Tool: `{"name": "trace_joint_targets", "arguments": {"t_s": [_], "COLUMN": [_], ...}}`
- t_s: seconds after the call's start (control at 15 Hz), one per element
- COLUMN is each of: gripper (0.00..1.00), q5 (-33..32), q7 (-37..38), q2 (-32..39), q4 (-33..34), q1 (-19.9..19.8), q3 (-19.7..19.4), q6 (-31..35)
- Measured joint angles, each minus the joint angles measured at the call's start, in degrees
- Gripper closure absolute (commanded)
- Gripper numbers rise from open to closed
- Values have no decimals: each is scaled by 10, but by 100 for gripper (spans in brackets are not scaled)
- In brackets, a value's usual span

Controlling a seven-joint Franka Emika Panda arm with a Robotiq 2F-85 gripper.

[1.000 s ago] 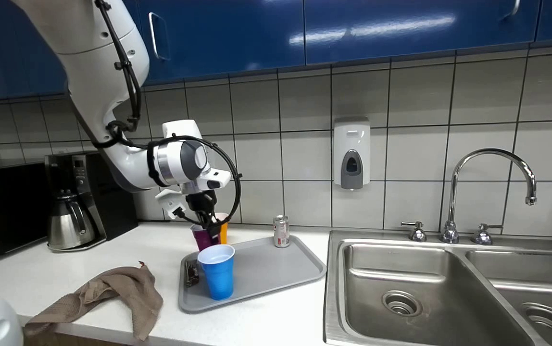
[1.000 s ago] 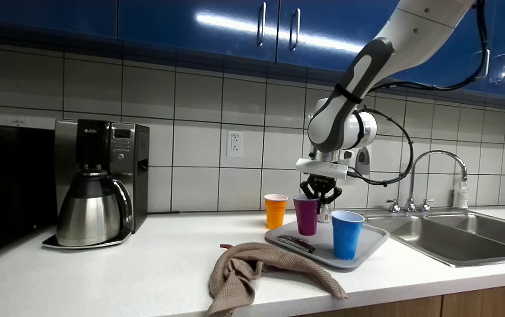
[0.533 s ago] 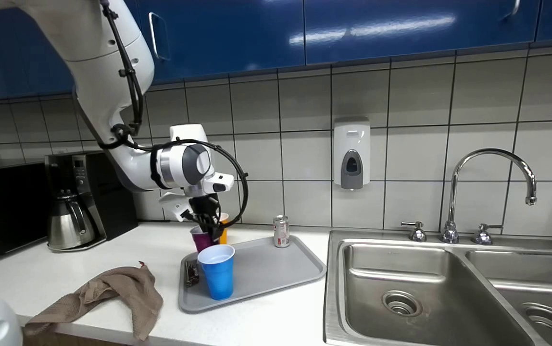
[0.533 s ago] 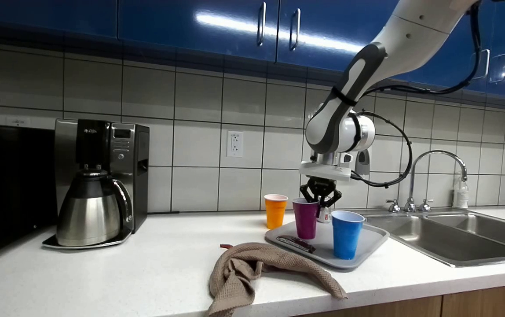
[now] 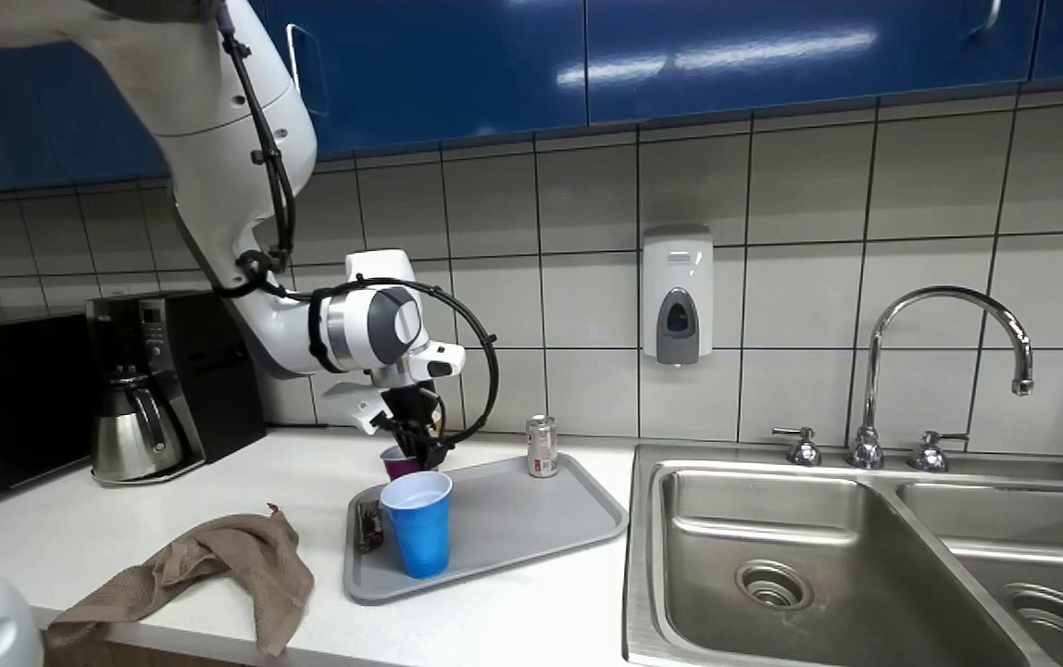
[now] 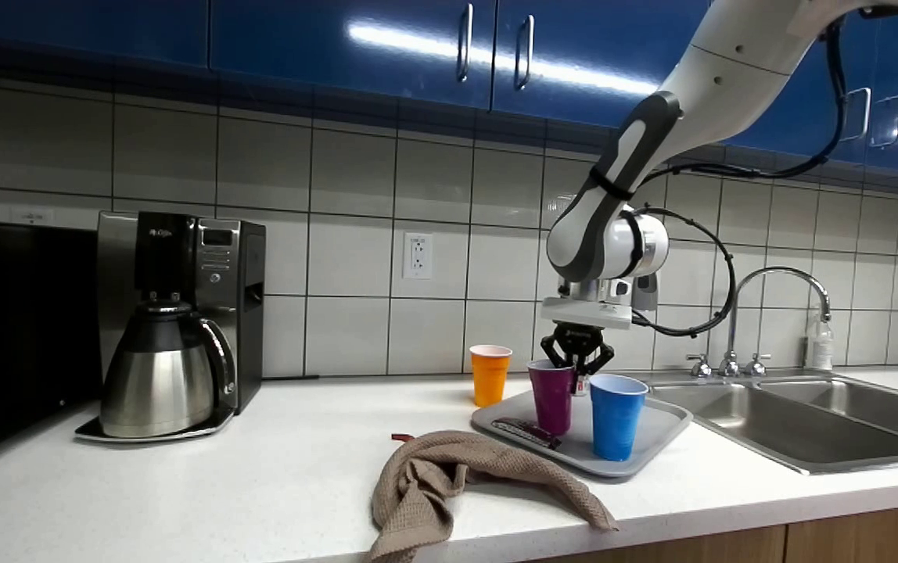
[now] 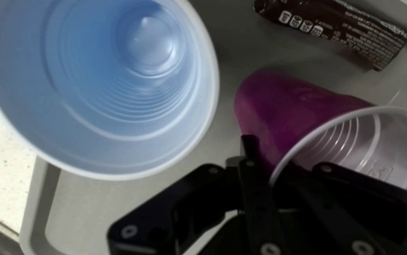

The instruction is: Put the plastic cups on the tray

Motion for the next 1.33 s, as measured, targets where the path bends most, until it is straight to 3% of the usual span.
{"name": "trace_joint_targets", "arguments": {"t_s": [1.0,1.07,1.13,1.33], "gripper": [97,72,71,52], "q5": [0,0,0,0], "q7": [-13,-13,-13,-14], "q2": [12,13,13,16], "q4": [17,17,17,18], "q1": [0,0,0,0], "q3": [-2,-2,-2,-3], "q6": [-16,-17,-17,-24]}}
